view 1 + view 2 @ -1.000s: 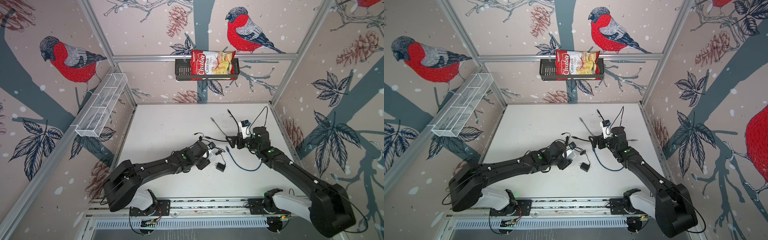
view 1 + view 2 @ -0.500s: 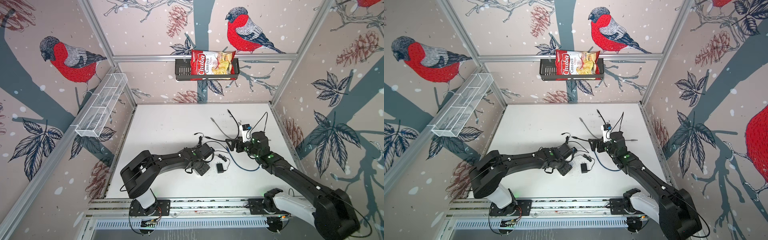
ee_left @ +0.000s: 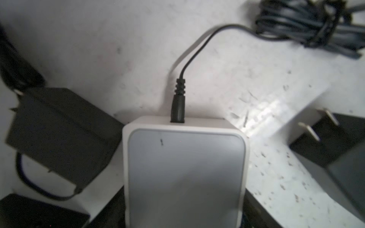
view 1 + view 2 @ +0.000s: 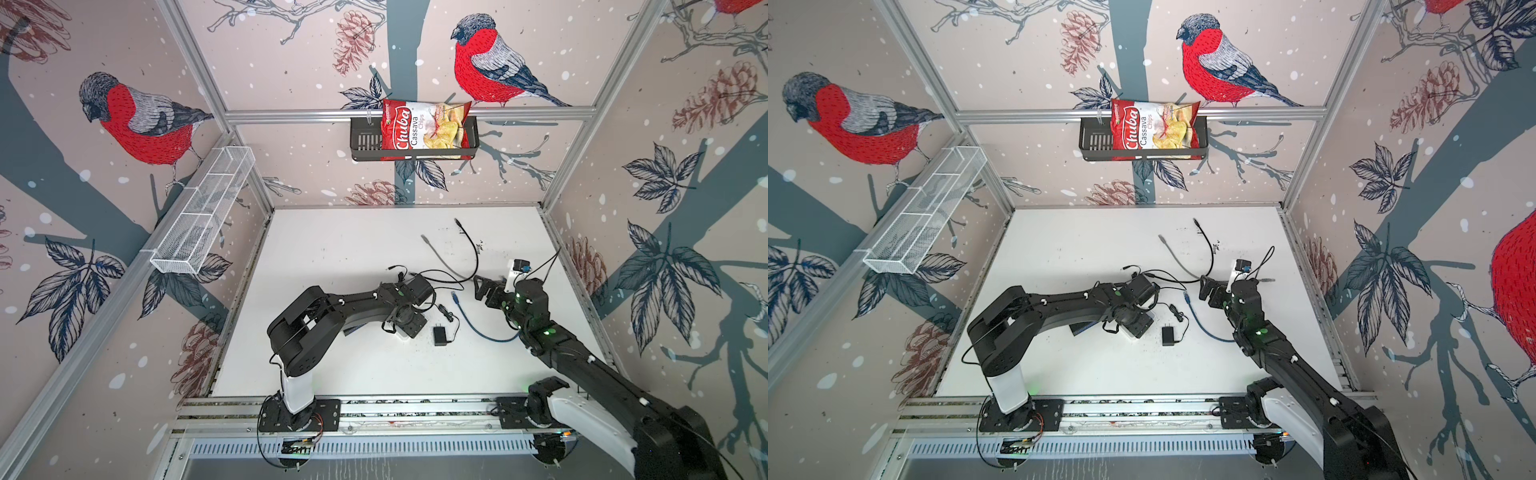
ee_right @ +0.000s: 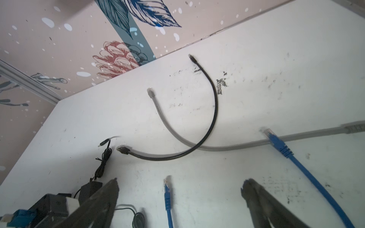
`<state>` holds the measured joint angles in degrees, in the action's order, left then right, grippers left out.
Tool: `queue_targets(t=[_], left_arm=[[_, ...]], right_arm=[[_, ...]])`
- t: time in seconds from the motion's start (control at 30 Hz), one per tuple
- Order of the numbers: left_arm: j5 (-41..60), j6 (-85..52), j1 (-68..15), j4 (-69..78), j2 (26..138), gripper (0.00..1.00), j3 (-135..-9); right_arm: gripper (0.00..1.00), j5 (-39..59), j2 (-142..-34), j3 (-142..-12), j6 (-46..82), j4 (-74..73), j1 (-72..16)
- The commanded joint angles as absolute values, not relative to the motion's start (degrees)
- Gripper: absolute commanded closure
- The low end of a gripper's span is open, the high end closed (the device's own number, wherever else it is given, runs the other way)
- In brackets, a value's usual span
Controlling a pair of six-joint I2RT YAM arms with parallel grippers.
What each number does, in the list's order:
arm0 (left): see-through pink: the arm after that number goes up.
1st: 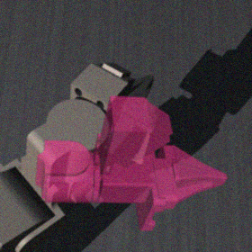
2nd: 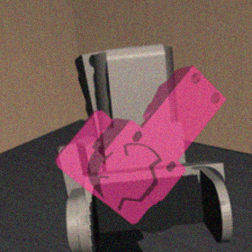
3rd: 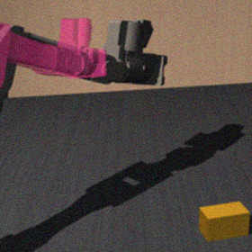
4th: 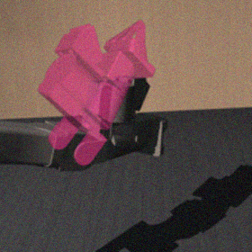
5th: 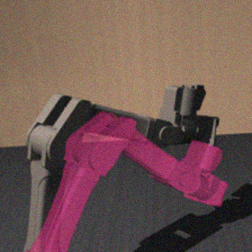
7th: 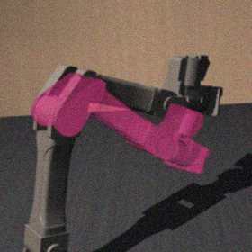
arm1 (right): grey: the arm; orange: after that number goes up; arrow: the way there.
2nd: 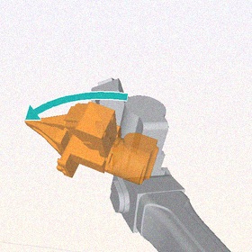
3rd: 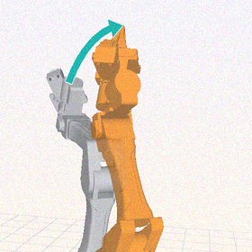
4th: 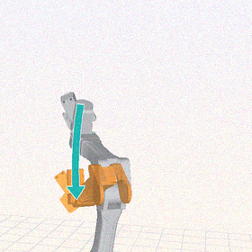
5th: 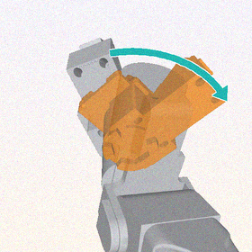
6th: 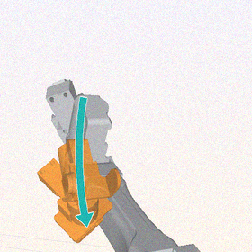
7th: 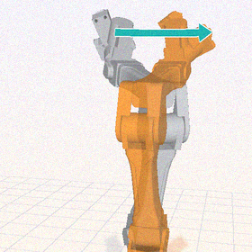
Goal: Insert the plug into the switch port
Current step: 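Set the router down with left gripper while right gripper nears blue cable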
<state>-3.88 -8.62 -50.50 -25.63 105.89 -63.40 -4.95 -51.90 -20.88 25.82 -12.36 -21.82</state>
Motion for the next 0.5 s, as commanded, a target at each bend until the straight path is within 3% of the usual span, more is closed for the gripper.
queue_targets(t=[0.0, 0.47], left_arm=[[-6.57, -9.28, -48.05, -29.25, 107.98, 0.67, -63.23], [-8.56, -4.64, -39.93, -28.05, 107.44, 0.65, -61.75]], right_arm=[[0.02, -8.05, -52.02, -21.97, 25.93, -13.16, -21.88], [0.01, -5.6, -63.82, -27.42, 19.54, -9.78, -24.09]])
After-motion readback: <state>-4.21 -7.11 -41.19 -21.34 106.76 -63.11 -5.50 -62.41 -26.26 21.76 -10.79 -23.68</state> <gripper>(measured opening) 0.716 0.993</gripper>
